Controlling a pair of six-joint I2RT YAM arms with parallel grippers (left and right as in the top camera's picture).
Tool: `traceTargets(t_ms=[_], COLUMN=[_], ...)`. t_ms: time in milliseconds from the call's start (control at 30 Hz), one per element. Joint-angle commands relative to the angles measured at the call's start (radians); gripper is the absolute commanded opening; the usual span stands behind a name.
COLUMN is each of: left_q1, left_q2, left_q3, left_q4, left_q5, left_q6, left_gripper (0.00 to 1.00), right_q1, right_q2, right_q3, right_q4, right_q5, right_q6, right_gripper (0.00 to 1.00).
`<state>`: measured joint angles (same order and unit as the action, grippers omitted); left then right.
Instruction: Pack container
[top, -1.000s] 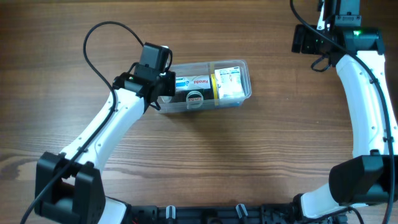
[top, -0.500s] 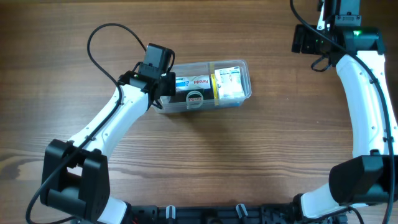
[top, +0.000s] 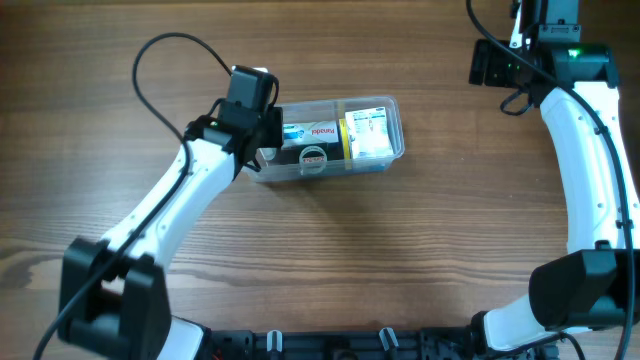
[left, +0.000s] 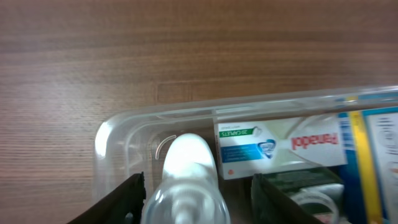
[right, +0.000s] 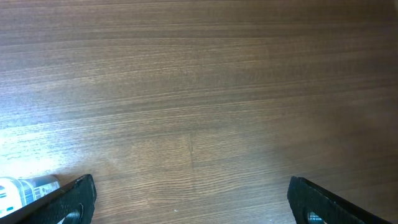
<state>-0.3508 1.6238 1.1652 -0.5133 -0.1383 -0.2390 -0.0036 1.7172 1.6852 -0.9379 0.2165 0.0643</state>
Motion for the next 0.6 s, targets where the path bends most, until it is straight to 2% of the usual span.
traceTargets(t_ms=[0,33,100,200,333,367,567], left_q1=[0.002,0.002,0.002,0.002,0.002,0.002,0.002], left_q2=[-0.136,-0.168,-0.242,-0.381,-0.565,-0.642,-0.833], left_q3=[0.008,0.008,0.008,0.008,0.008,0.008,0.008], left_q4=[-0.032,-0.047,-0.082,-0.153,-0.299,-0.389,-0.679], left_q5=[-0.016,-0.017,-0.017,-0.018,-0.052,-0.058,-0.057], left_q6=[-0.004,-0.004,-0.004,0.000,-0.001,-0.001,-0.002], left_gripper=[0.62,0.63,0.74,0.99,1.00,1.00,1.00], right_q1=[0.002,0.002,0.002,0.002,0.002,0.002,0.002], right_q2=[0.009,0.009,0.009,0.009,0.009,0.009,0.009], right_q3=[-0.005,-0.005,-0.005,-0.005,-0.005,-0.005,-0.005], right_q4=[0.003,0.003,0.003,0.003,0.003,0.003,0.003], right_q5=[-0.013,-0.013,-0.013,-0.013,-0.013,-0.013,-0.013], right_q6=[0.017,0.016,0.016,0.016,0.016,0.017,0.016], right_gripper=[1.00,1.00,1.00,1.00,1.00,1.00,1.00])
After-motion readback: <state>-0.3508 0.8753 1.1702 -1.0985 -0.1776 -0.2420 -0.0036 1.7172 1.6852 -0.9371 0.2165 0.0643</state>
